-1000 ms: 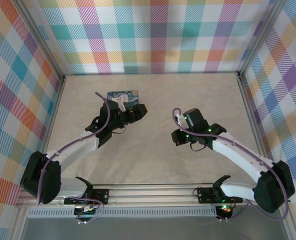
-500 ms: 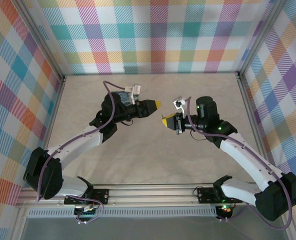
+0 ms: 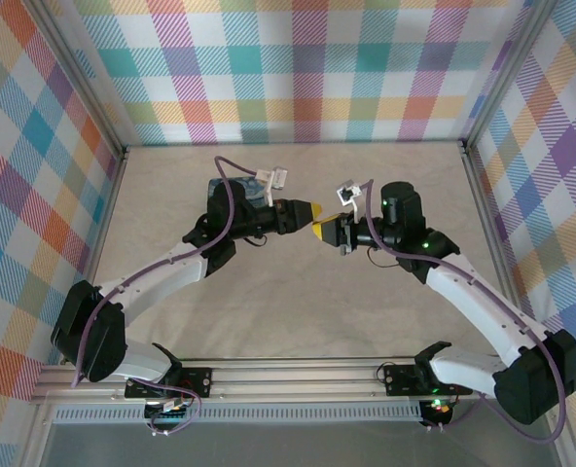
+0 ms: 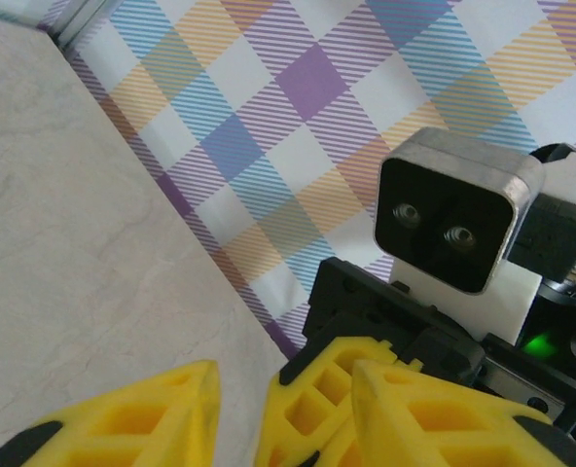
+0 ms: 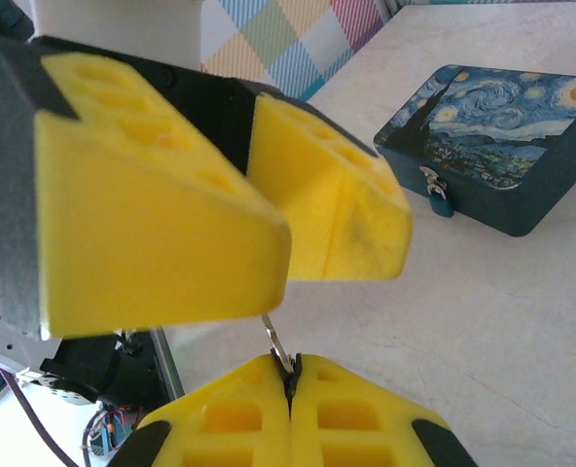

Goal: Unlock a padlock with a key

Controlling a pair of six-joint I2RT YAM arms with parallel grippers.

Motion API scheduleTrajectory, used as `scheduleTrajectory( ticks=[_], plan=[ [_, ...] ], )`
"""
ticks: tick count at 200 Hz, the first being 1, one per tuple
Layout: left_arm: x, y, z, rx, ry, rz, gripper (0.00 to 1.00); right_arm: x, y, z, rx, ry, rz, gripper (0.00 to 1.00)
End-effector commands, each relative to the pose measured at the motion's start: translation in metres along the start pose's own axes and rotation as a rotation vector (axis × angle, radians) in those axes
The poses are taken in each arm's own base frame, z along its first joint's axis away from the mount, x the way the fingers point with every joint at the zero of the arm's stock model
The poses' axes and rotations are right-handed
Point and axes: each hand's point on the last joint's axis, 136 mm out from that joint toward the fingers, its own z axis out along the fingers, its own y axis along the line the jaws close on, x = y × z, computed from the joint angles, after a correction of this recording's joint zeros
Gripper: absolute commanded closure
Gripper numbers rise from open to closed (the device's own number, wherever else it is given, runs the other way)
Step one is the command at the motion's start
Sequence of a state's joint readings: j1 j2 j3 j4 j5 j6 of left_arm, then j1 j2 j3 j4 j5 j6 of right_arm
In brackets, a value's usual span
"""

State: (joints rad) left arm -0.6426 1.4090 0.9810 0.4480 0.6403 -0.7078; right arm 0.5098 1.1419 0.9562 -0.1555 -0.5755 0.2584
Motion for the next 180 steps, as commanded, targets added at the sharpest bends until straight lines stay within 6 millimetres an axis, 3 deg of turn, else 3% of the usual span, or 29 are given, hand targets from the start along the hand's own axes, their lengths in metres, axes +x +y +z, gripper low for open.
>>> scheduleTrajectory(
  ticks=[1,53,147,180],
  plan=[
    [0.000,-0.022,0.003,0.063,0.016,0.060,0.67,-0.016,0.006,-0.002,-0.008,-0.028,0.007,1.00],
    [0.000,-0.020,0.004,0.045,0.017,0.074,1.00,-0.015,0.001,-0.001,0.013,-0.023,0.036,1.00],
    [-0.003,-0.023,0.003,0.039,0.004,0.080,1.00,-0.014,0.006,-0.022,-0.221,-0.078,0.183,0.67],
    [-0.004,-0.022,0.003,0.038,0.003,0.079,1.00,-0.014,0.009,-0.021,-0.259,-0.072,0.195,0.62]
  ],
)
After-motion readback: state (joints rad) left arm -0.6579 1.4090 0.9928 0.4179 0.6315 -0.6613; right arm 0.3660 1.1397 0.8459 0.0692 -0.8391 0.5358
